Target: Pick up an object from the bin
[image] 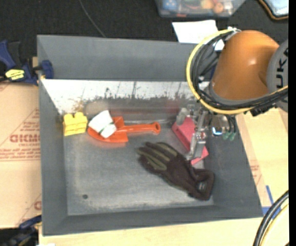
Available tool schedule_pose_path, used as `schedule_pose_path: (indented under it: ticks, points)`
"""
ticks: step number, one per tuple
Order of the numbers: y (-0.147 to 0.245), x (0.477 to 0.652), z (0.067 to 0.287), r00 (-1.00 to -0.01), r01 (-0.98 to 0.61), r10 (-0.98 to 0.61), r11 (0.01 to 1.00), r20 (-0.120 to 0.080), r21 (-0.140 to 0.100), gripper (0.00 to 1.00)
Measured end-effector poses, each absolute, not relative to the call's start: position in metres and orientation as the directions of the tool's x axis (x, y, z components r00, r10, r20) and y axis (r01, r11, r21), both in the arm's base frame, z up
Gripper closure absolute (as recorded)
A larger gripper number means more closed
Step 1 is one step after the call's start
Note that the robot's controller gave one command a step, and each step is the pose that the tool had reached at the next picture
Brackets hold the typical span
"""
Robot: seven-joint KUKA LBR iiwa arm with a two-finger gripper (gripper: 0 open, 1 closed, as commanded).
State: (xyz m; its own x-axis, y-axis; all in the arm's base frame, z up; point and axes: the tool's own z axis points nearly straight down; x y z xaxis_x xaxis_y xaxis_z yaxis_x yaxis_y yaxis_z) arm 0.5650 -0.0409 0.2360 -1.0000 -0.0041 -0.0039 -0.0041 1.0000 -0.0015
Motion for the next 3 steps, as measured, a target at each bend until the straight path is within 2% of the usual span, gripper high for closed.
schedule_pose_path:
  ticks: [1, 2, 3]
  points:
    - [-0.041, 0.565, 0.236, -1.000, -0.004, -0.004, 1.000, -0.004, -0.001, 0.00]
    - [-0.057, 0.555, 0.190, -0.998, -0.064, -0.064, 0.998, -0.005, -0.002, 0.00]
    - [-0.057, 0.560, 0.185, -0.998, -0.055, -0.055, 0.998, -0.010, -0.002, 0.00]
